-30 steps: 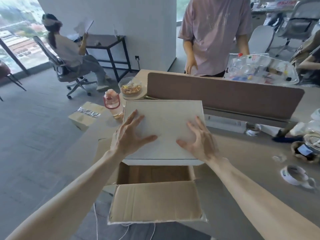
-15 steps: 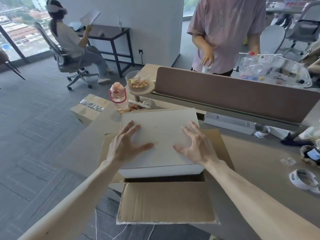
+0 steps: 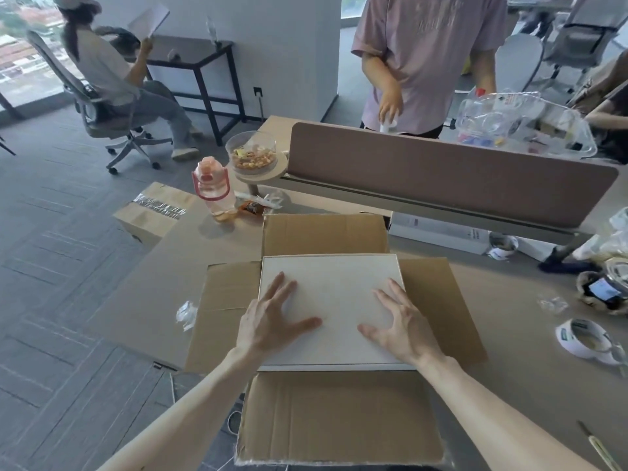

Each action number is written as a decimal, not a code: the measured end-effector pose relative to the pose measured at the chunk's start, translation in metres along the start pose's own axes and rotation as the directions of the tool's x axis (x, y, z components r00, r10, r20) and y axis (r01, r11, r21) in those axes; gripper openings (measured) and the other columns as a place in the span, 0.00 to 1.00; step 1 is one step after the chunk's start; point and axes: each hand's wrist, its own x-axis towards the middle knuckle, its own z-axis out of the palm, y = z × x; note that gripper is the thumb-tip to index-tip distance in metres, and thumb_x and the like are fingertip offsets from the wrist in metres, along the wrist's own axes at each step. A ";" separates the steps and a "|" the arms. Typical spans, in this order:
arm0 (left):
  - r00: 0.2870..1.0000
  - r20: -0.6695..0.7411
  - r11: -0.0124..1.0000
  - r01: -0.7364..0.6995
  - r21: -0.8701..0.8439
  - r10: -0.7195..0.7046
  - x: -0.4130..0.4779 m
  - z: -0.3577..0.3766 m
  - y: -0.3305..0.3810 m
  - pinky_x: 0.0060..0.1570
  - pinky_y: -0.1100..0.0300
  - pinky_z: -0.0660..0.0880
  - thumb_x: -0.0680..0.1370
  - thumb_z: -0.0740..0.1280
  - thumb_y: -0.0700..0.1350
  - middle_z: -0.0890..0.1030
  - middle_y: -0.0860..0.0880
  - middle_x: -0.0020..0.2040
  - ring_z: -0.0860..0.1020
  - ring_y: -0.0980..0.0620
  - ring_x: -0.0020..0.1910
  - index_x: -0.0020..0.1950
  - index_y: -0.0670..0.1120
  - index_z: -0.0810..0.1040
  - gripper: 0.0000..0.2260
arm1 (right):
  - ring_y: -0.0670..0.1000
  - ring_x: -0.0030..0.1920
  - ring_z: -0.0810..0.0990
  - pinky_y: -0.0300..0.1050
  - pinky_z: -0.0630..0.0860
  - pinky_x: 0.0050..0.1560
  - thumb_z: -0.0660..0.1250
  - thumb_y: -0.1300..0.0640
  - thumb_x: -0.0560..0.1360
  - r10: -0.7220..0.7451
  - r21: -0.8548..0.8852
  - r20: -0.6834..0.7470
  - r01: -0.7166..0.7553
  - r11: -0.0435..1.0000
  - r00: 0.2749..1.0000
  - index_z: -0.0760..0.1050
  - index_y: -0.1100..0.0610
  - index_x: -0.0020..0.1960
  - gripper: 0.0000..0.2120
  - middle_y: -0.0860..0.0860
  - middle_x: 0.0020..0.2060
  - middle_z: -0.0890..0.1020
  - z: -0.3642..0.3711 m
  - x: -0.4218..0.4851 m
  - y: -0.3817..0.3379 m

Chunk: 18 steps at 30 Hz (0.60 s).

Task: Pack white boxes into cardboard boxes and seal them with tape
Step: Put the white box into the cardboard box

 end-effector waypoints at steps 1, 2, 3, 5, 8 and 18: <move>1.000 0.011 1.000 -0.010 -0.006 0.010 0.002 0.006 0.006 0.66 0.47 0.72 0.62 0.62 0.80 0.51 0.63 0.80 0.68 0.46 0.73 0.77 0.62 0.60 0.46 | 0.46 0.77 0.58 0.43 0.65 0.69 0.64 0.28 0.64 0.014 0.003 -0.014 -0.014 1.000 1.000 0.66 0.51 0.75 0.46 0.47 0.79 0.52 -0.003 -0.002 0.008; 0.999 0.021 1.000 -0.025 -0.008 0.025 0.005 0.012 0.013 0.65 0.47 0.71 0.63 0.63 0.80 0.51 0.63 0.80 0.68 0.46 0.73 0.77 0.63 0.60 0.46 | 0.46 0.77 0.57 0.43 0.65 0.69 0.63 0.27 0.63 0.027 0.003 -0.028 -0.027 1.000 0.999 0.66 0.51 0.75 0.46 0.46 0.79 0.53 -0.006 -0.004 0.015; 0.999 0.030 0.999 -0.044 -0.006 0.044 0.008 0.018 0.021 0.65 0.47 0.71 0.63 0.63 0.80 0.51 0.63 0.80 0.68 0.45 0.73 0.77 0.63 0.59 0.45 | 0.46 0.77 0.57 0.44 0.65 0.69 0.65 0.28 0.64 0.040 -0.002 -0.040 -0.041 0.999 0.998 0.66 0.51 0.75 0.45 0.46 0.79 0.53 -0.010 -0.007 0.024; 0.996 0.050 0.997 -0.075 0.006 0.074 0.014 0.029 0.039 0.64 0.47 0.72 0.64 0.63 0.80 0.50 0.63 0.80 0.69 0.44 0.72 0.76 0.64 0.59 0.45 | 0.46 0.76 0.59 0.44 0.67 0.67 0.70 0.33 0.68 0.072 -0.019 -0.063 -0.073 0.997 0.995 0.66 0.51 0.75 0.41 0.46 0.79 0.53 -0.019 -0.013 0.040; 0.988 0.099 0.993 -0.121 0.012 0.119 0.024 0.046 0.067 0.64 0.48 0.71 0.64 0.63 0.79 0.49 0.63 0.80 0.69 0.44 0.72 0.76 0.64 0.58 0.45 | 0.46 0.76 0.60 0.43 0.67 0.67 0.71 0.35 0.69 0.140 -0.020 -0.093 -0.142 0.990 0.986 0.66 0.50 0.75 0.40 0.46 0.79 0.53 -0.034 -0.023 0.066; 0.944 0.114 0.919 -0.327 0.222 0.309 0.042 0.097 0.103 0.77 0.49 0.52 0.76 0.59 0.66 0.72 0.52 0.69 0.67 0.49 0.71 0.68 0.53 0.73 0.26 | 0.49 0.75 0.63 0.41 0.63 0.70 0.64 0.45 0.78 0.234 -0.112 -0.063 -0.240 0.964 0.970 0.62 0.55 0.76 0.31 0.50 0.76 0.63 -0.046 -0.045 0.119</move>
